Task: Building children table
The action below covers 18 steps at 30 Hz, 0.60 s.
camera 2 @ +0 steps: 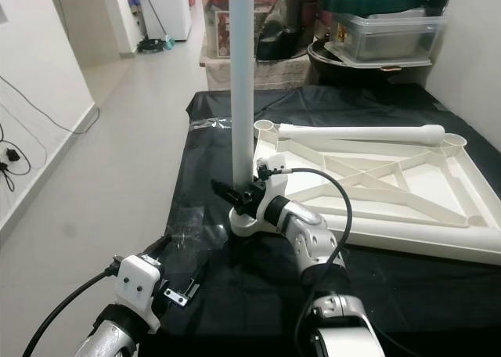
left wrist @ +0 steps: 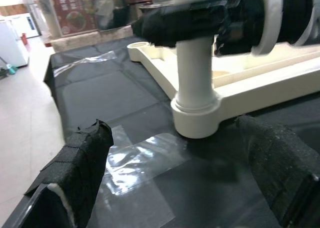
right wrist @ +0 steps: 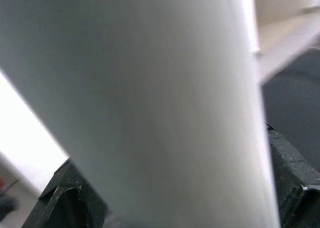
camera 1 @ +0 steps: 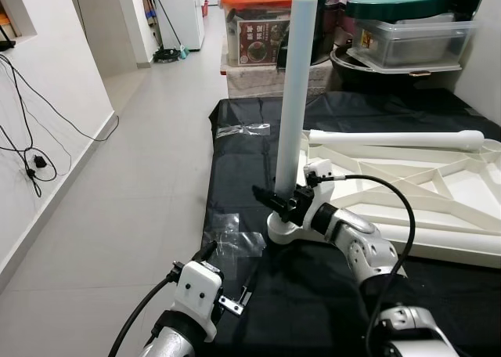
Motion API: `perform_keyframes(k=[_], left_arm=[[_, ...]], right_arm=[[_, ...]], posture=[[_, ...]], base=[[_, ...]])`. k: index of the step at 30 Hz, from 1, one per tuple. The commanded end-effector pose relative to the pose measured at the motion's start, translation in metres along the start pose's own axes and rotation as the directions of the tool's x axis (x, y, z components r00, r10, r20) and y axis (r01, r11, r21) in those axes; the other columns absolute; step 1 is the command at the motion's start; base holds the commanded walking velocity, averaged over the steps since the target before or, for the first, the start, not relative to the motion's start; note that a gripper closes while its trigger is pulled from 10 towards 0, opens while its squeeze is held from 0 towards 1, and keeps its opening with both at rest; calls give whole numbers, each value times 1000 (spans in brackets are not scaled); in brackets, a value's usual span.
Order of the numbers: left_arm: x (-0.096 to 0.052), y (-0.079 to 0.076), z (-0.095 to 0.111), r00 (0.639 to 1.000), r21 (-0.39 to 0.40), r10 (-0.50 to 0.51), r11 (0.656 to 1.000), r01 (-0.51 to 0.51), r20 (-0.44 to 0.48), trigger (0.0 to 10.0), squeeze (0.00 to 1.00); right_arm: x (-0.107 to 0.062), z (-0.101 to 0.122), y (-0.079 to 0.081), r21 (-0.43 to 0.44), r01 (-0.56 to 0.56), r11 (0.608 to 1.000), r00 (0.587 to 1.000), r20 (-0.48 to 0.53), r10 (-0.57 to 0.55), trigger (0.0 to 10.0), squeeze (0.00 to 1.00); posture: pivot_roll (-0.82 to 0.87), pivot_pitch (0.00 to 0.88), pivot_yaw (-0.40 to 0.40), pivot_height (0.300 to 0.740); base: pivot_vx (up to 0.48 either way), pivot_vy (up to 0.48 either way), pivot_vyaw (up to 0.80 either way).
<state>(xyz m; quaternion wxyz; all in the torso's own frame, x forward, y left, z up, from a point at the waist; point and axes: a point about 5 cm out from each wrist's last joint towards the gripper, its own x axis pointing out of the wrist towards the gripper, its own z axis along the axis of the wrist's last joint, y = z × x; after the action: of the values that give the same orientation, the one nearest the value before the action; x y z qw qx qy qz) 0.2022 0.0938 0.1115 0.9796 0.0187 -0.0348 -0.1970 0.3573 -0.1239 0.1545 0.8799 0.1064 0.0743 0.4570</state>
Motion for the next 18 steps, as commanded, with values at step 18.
perform_keyframes(k=[18], left_arm=[[-1, 3, -3, 1000, 5, 10, 1000, -10, -18, 10000, 0]], right_arm=[[12, 7, 18, 16, -495, 869, 855, -166, 491, 6549, 0]], posture=[[27, 0, 6, 740]], base=[[0, 0, 0]])
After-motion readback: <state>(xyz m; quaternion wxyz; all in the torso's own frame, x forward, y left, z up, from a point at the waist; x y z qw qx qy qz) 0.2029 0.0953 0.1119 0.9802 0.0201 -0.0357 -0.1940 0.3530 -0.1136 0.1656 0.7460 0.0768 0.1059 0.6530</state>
